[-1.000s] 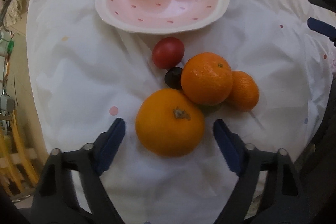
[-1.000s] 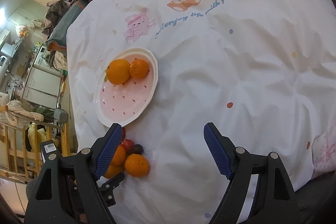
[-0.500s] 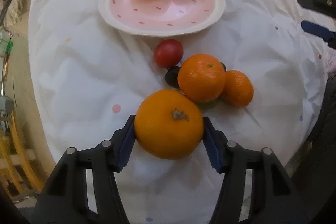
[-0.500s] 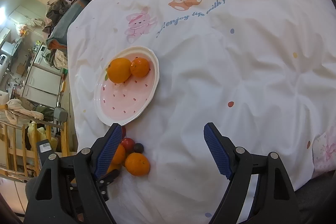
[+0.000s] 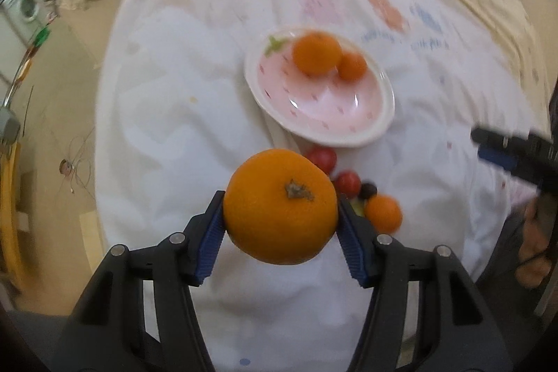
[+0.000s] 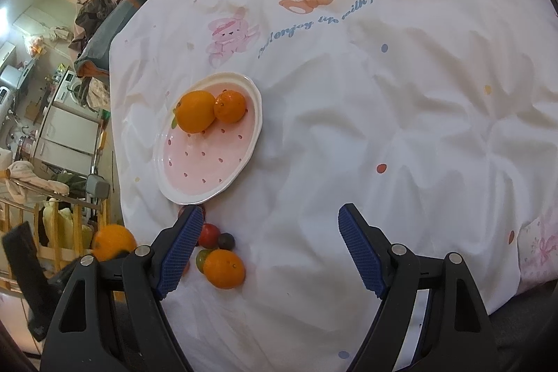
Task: Organize fruits
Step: 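Grasp a large orange with the right gripper while the left gripper holds its orange raised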
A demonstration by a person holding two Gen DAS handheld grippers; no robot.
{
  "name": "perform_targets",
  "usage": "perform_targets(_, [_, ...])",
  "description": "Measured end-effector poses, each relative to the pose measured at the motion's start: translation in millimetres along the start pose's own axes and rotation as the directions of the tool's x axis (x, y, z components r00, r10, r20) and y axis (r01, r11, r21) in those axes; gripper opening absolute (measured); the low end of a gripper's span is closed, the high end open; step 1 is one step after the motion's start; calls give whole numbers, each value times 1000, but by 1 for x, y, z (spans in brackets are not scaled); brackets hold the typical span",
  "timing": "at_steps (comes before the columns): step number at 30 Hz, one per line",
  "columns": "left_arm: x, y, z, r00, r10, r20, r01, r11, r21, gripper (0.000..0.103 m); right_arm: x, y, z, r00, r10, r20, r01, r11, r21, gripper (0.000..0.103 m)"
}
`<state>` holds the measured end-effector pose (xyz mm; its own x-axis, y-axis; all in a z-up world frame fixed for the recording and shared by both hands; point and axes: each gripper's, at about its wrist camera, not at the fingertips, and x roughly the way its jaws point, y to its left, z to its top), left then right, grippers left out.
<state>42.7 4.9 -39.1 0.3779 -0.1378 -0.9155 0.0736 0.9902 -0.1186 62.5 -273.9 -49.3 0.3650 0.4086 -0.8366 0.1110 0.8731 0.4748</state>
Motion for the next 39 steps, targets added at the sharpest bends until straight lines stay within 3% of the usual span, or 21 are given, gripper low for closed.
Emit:
perform_targets(8, [-9,18,10,997,30,67,-22,993,-112,56,4,2,0,1000,-2,-20,2,1000,-10,83])
perform_targets(12, [-9,22,10,997,37,68,-27,990,-138,56,16,11,-4,995,33,-91,-37,998,-49,82])
perform_targets(17, [-5,27,10,998,37,51,-28,985,-168,56,42,32,-19,975,64,-215,-94,986,-135,69])
perform_targets(24, [-4,25,11,999,20,49,-12,987,-162,56,88,59,-41,936,5,-353,-98,965,-244,57])
perform_targets(26, [-4,24,11,999,16,46,-8,988,-155,56,94,63,-44,932,-12,-361,-91,959,-268,56])
perform_targets(28, [-4,23,11,999,13,46,-5,988,-152,56,97,65,-47,930,-18,-368,-94,954,-284,43])
perform_targets(39, [-1,21,10,999,18,37,-13,989,-150,56,70,62,-44,943,34,-332,-131,952,-275,41])
